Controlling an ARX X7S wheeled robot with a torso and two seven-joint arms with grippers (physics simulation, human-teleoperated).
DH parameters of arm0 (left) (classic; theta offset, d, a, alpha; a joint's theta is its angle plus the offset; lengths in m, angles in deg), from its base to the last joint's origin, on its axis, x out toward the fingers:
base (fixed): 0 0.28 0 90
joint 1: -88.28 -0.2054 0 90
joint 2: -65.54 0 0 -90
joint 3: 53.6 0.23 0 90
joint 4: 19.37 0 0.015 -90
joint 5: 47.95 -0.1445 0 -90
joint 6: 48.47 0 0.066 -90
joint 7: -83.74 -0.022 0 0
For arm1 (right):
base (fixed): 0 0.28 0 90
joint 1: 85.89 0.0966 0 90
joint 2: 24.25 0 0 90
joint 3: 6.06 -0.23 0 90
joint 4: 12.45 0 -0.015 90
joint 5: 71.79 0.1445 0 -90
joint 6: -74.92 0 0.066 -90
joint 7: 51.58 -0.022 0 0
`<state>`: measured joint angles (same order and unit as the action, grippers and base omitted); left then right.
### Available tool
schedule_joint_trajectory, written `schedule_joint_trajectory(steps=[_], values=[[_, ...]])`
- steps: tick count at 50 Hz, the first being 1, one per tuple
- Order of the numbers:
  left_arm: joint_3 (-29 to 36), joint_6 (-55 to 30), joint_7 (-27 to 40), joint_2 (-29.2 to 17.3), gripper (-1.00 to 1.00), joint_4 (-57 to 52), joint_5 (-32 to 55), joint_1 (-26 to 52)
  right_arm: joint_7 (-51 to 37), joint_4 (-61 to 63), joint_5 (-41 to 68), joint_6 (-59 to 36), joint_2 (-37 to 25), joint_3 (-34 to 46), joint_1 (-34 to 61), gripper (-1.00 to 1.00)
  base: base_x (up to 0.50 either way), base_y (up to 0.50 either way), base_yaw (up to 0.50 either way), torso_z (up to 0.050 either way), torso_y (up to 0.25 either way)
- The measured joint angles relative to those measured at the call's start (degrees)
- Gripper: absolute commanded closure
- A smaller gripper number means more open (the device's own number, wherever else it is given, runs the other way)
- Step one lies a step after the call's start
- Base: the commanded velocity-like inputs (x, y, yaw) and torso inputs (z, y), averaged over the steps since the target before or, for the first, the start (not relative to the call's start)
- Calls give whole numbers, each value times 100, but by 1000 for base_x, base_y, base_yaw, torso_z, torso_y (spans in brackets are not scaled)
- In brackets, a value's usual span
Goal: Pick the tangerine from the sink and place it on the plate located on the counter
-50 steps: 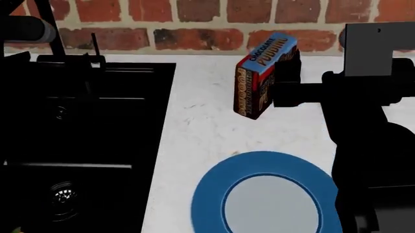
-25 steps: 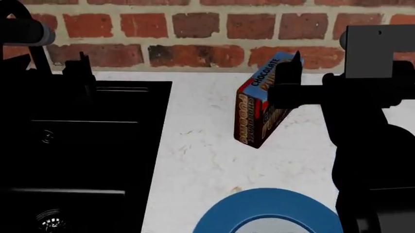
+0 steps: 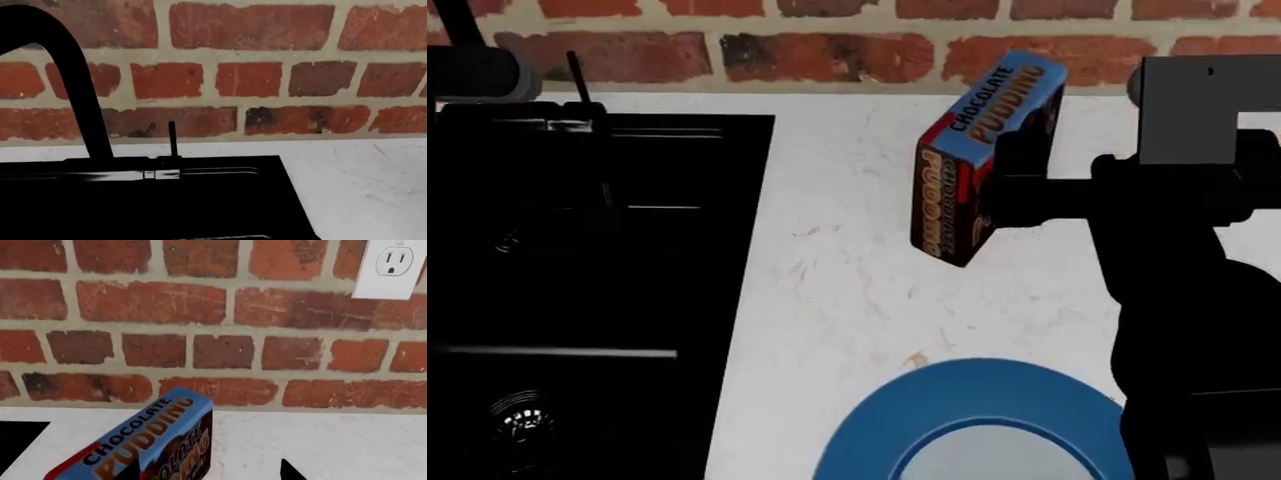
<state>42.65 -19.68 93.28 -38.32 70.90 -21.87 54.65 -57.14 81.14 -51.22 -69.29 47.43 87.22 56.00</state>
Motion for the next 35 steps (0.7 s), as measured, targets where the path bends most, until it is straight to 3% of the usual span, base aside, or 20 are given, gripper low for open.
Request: schedule_joint_trajectory(steps=[20, 35], values=[[5, -52, 54, -28, -100, -42, 60, -18, -20, 21, 47, -14, -21, 5, -16, -100, -1, 0, 0, 0, -181], [-10, -113, 97, -52, -100, -41, 112, -26, -36, 8, 70, 11, -28, 13, -30, -100, 0, 0, 0, 0, -2]])
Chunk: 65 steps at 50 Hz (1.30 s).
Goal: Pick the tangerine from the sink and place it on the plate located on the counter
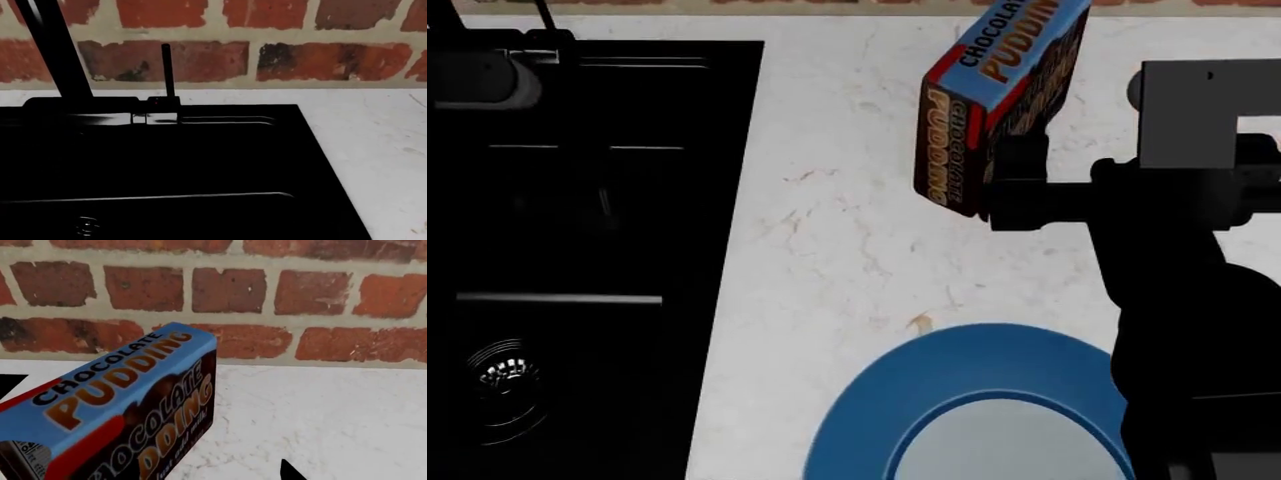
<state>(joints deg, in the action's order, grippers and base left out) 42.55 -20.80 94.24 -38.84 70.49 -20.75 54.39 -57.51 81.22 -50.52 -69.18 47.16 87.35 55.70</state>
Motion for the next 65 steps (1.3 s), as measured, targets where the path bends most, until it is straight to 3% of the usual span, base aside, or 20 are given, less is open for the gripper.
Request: schedule_joint_trajectory(steps=[9, 22, 45, 65], values=[[40, -411, 36, -81, -100, -29, 93, 49, -12, 17, 26, 2, -15, -19, -20, -100, 0, 0, 0, 0, 0], [130, -1867, 326, -370, -100, -365, 494, 235, -35, 55, 66, 19, -45, -76, -88, -100, 0, 0, 0, 0, 0], [1068, -2629, 2799, -1681, -100, 595, 4266, 727, -103, 174, 136, -46, -136, -187, -144, -100, 0, 0, 0, 0, 0], [1951, -2635, 3817, -2494, -100, 1107, 6127, 956, -128, 203, 181, -48, -161, -200, -183, -100, 0, 0, 0, 0, 0]])
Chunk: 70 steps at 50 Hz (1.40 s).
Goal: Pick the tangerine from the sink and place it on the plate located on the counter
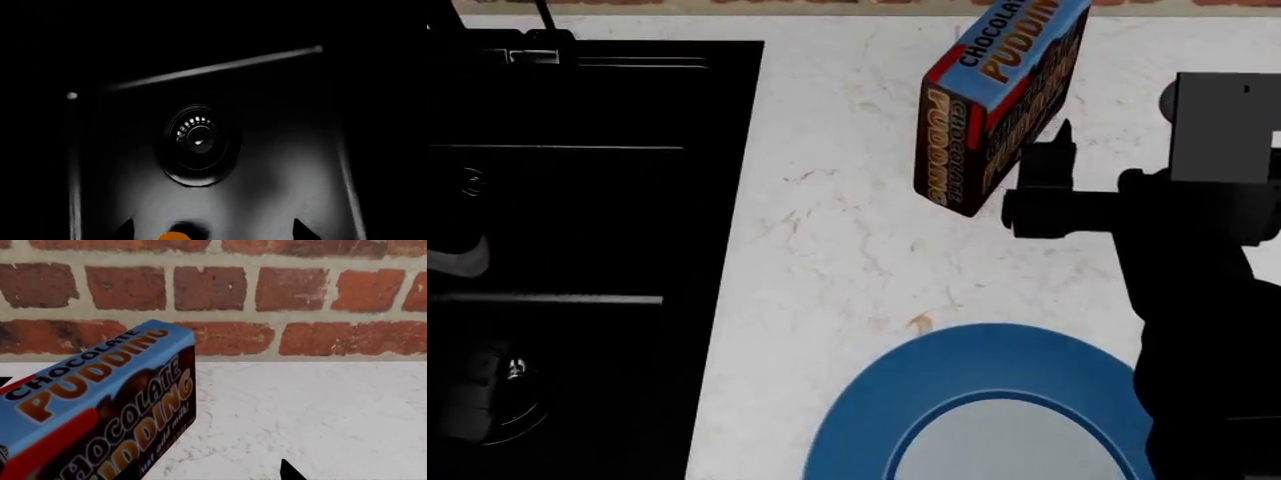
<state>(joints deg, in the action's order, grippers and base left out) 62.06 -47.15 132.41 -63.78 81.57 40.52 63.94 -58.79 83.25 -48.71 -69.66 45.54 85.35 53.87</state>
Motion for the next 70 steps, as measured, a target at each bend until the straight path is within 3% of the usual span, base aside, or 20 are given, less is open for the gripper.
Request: schedule_joint_trajectory(steps=[20, 70], values=[[680, 179, 245, -402, -100, 48, 627, 61, -18, 5, 34, 46, -19, -14, -68, -100, 0, 0, 0, 0, 0], [1709, 1016, -897, -521, -100, 503, -542, -262, -51, -178, 37, 237, -56, 31, -168, -100, 0, 0, 0, 0, 0]])
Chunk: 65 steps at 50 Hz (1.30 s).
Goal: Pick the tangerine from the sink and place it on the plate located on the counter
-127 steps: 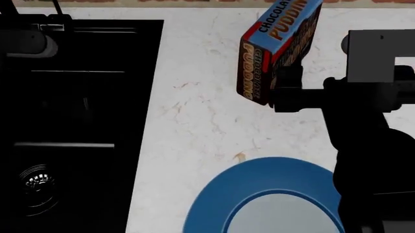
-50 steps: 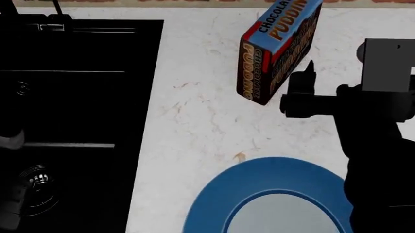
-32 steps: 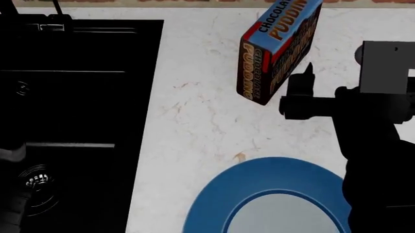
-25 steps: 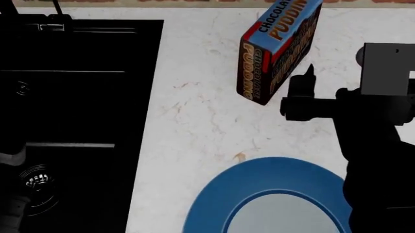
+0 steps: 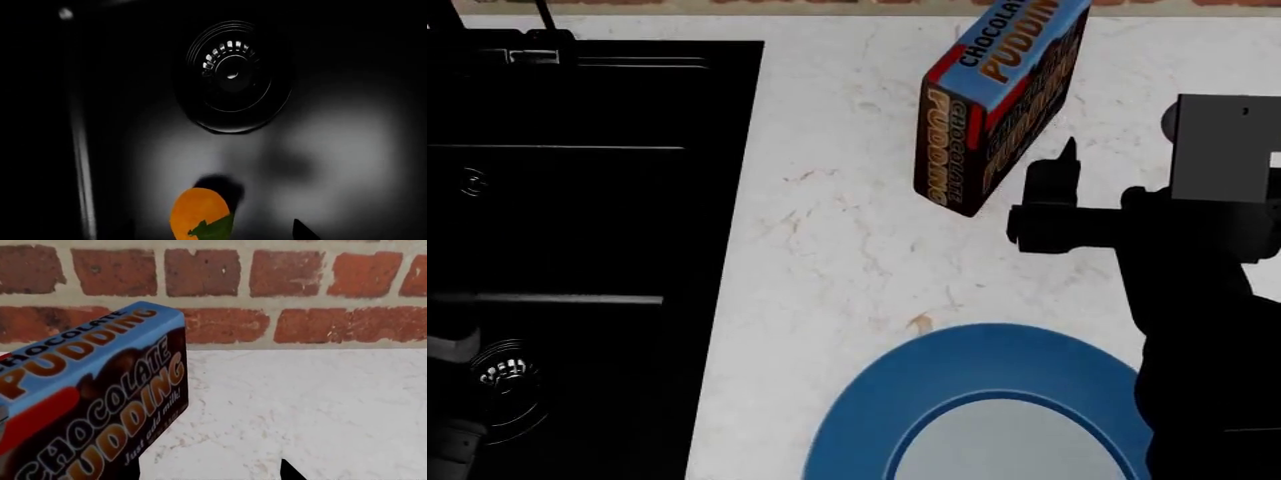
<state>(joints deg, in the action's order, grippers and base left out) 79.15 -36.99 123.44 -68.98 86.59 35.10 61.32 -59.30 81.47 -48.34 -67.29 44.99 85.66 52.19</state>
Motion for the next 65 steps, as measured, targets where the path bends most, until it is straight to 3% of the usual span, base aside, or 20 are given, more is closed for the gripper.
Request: schedule_joint_trajectory(steps=[27, 65], values=[[946, 987, -1581, 440, -100, 1220, -1415, -20, -30, -20, 32, 22, -26, 6, -6, -100, 0, 0, 0, 0, 0], [1157, 952, -1525, 379, -100, 1259, -1534, -267, -67, -17, 101, 61, -72, -34, -47, -100, 0, 0, 0, 0, 0]])
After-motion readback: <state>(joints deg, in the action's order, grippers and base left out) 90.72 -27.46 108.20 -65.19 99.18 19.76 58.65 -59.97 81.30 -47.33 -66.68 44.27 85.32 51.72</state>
